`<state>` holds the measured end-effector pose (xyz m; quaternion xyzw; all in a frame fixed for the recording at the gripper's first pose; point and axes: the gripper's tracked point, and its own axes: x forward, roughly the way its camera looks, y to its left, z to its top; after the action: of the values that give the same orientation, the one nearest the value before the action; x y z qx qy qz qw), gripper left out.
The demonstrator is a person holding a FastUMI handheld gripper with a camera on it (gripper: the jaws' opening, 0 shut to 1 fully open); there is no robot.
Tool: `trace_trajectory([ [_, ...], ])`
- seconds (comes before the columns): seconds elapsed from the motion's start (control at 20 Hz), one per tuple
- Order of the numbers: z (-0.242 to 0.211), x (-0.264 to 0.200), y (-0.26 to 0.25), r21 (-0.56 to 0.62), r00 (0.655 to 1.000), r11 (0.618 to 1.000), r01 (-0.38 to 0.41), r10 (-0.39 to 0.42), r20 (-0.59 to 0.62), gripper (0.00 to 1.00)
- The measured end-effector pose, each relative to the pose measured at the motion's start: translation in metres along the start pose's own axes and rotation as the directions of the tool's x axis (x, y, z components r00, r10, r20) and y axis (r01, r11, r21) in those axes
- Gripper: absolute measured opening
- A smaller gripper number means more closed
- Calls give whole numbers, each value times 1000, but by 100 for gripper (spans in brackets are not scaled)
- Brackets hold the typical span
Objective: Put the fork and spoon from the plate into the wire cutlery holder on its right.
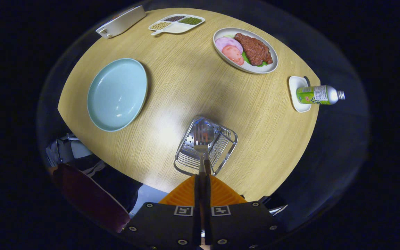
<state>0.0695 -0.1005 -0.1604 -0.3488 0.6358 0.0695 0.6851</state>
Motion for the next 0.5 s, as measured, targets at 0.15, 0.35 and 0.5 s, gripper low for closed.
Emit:
trace_trajectory([
  [0.15,2,10,0,-21,1000,1000,13,-14,-16,5],
  [0.35,5,15,-1,0,1000,1000,24,-24,-11,9],
  [0.5,5,10,-1,36,1000,999,9,-10,15,14],
])
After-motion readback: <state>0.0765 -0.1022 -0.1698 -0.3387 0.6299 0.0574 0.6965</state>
